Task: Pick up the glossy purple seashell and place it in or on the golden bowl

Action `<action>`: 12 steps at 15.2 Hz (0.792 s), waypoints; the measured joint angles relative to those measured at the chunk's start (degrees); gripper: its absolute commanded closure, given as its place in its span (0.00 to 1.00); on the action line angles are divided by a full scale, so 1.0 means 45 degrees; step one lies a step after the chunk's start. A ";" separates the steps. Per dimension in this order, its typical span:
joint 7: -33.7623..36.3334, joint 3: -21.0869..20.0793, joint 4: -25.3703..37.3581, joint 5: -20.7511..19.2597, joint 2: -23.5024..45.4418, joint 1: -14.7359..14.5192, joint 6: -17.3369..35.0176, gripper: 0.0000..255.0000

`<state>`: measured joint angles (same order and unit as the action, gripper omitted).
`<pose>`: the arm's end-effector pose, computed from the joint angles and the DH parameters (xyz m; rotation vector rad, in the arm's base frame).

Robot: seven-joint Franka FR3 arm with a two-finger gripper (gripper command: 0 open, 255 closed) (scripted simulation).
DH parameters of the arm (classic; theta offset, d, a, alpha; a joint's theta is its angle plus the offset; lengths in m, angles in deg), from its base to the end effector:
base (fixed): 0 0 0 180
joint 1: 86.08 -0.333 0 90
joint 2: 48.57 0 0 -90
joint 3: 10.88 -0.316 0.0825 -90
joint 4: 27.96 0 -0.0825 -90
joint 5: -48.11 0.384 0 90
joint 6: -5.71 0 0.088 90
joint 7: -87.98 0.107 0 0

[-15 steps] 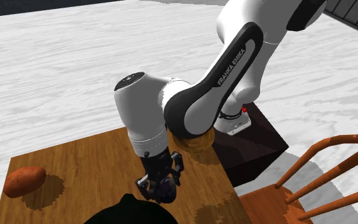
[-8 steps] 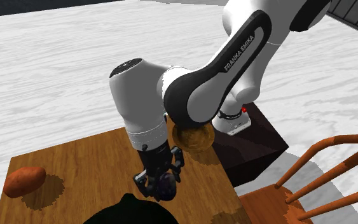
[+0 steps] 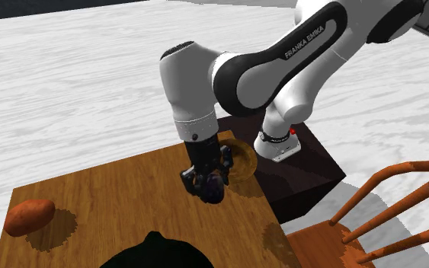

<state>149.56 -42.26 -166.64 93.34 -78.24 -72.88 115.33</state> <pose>0.3761 0.1908 0.4704 -2.3334 1.4452 0.4263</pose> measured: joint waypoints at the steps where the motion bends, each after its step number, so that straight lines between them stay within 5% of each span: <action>1: -0.0164 0.0309 -0.0325 0.0004 -0.0498 -0.0055 -0.0319 1.00; 12: -0.1836 0.3414 -0.3730 -0.1208 -0.5187 -0.0149 -0.3135 1.00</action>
<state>141.30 -26.90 -183.43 87.90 -101.59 -73.54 101.23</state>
